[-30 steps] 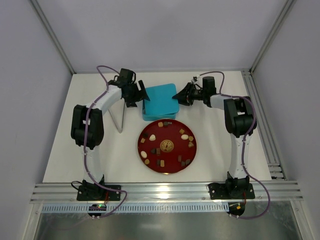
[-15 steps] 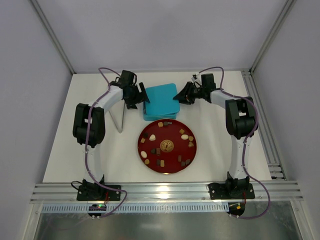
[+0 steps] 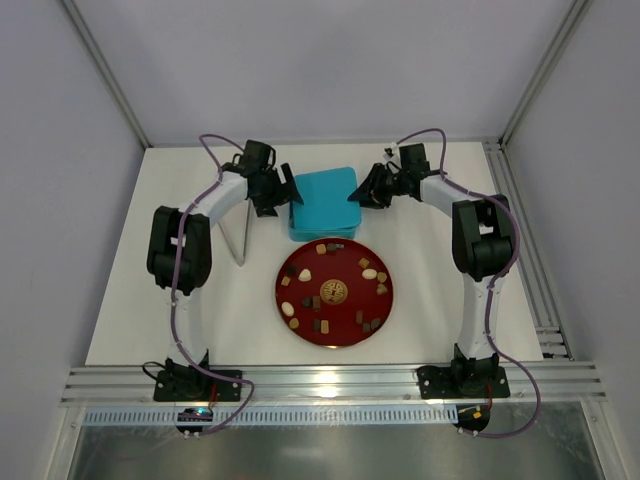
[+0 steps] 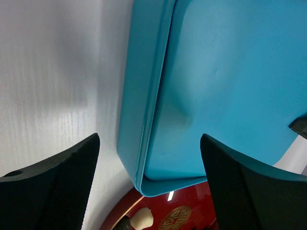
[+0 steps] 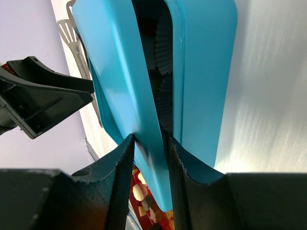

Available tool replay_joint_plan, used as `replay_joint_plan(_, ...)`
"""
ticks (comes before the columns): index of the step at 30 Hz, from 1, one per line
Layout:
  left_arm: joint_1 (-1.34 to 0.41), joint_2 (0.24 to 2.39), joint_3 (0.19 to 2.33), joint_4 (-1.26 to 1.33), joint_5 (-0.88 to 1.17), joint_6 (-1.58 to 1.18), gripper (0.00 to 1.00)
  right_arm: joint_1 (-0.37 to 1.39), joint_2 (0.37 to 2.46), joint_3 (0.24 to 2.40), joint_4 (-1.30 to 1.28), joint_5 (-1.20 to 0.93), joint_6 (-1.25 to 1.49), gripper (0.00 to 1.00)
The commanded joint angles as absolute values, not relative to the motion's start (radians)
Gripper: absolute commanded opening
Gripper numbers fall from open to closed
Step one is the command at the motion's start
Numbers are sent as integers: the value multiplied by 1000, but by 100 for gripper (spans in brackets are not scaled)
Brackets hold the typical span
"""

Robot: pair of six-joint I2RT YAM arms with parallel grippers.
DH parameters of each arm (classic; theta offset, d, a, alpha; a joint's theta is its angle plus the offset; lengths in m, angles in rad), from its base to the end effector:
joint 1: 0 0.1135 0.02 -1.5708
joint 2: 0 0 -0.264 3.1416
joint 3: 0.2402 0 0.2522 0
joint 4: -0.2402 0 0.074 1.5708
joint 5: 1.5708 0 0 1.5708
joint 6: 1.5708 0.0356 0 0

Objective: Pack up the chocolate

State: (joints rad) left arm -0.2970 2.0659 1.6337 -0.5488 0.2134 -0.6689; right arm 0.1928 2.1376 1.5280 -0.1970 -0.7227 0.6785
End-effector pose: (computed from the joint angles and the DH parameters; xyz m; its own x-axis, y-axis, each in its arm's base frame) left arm 0.4314 -0.1399 0.2073 -0.8706 -0.3673 -0.3272 -0.1800 0.8569 -0.4830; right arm 0.4535 0.1125 0.1725 -0.9237 0.2993 -0.2390 -0.0169 0.5916 0.8060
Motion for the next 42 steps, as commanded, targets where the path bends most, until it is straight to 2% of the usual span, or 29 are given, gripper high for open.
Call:
replay_joint_plan(1,-302,2060,1654,-502,232,-663,84,198,2089,1571,-290,-637,620,36)
replay_joint_plan(18,-301,2056,1632,-489,233,-663,84,221,2054,1634,-393,-540,571,45)
replay_joint_plan(42,-302,2042,1589,-502,204,-664,83,179,2003,1563,-330,-595,609,45)
